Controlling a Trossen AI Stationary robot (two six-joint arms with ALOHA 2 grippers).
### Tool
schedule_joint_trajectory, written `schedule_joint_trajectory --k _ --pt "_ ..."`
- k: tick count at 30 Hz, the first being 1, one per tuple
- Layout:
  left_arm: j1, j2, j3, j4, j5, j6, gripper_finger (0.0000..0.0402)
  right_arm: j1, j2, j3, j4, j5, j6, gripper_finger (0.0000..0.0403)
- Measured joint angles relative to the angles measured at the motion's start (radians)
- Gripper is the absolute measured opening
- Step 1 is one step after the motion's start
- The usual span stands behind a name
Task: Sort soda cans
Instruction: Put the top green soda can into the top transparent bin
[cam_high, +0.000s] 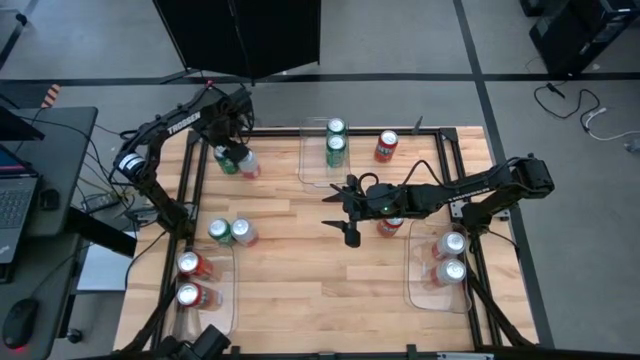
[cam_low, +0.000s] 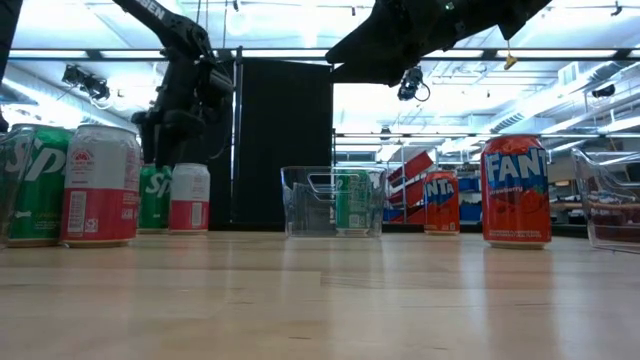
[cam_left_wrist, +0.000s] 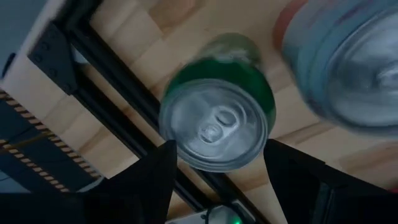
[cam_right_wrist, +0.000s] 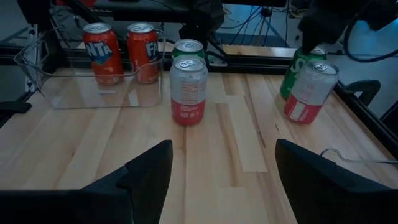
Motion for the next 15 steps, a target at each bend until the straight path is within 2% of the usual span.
schedule_joint_trajectory --k 9,12,15 --pt "0.000 -0.002 0.105 -0.064 -0.007 0.002 0.0223 0.000 0.000 0.000 0.000 0.000 -0.002 0.0270" --pt "-0.005 -0.002 0.110 -0.066 -0.019 0.017 0.0188 0.000 0.000 0.000 0.000 0.000 -0.003 0.0270" --pt "-0.021 -0.002 0.110 -0.070 -0.030 0.103 0.0123 0.000 0.000 0.000 0.000 0.000 -0.003 0.0270"
